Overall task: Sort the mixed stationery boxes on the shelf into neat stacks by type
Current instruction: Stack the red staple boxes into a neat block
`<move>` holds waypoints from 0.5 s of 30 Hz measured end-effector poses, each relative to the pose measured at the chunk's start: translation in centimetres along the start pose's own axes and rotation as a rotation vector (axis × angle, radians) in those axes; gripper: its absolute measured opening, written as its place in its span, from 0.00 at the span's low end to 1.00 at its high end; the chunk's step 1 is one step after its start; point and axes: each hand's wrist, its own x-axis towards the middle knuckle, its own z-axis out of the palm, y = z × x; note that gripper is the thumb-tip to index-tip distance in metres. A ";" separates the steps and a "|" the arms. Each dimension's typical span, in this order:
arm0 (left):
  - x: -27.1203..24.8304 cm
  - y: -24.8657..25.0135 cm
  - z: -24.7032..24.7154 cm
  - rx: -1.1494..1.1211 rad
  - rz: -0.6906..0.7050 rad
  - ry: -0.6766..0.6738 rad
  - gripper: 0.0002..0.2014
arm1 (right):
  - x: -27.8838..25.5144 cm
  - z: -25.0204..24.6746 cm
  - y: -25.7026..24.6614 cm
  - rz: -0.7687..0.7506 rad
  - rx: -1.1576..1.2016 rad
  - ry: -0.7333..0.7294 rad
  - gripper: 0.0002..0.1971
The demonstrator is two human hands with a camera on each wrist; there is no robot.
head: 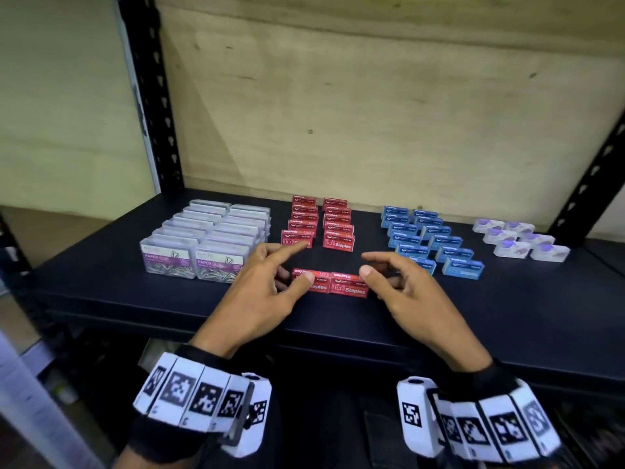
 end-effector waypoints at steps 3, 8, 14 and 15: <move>0.2 1.2 -1.2 0.118 0.009 -0.040 0.25 | -0.3 -1.4 -1.7 0.049 -0.081 -0.059 0.18; 2.4 5.7 -4.3 0.463 0.131 -0.226 0.21 | 1.0 -4.9 -7.3 0.011 -0.289 -0.152 0.11; 8.4 9.6 -6.0 0.742 0.144 -0.417 0.14 | 7.8 -5.3 -9.2 -0.012 -0.572 -0.308 0.10; 9.6 9.7 -6.0 0.780 0.124 -0.467 0.14 | 9.0 -5.2 -9.0 -0.010 -0.636 -0.343 0.11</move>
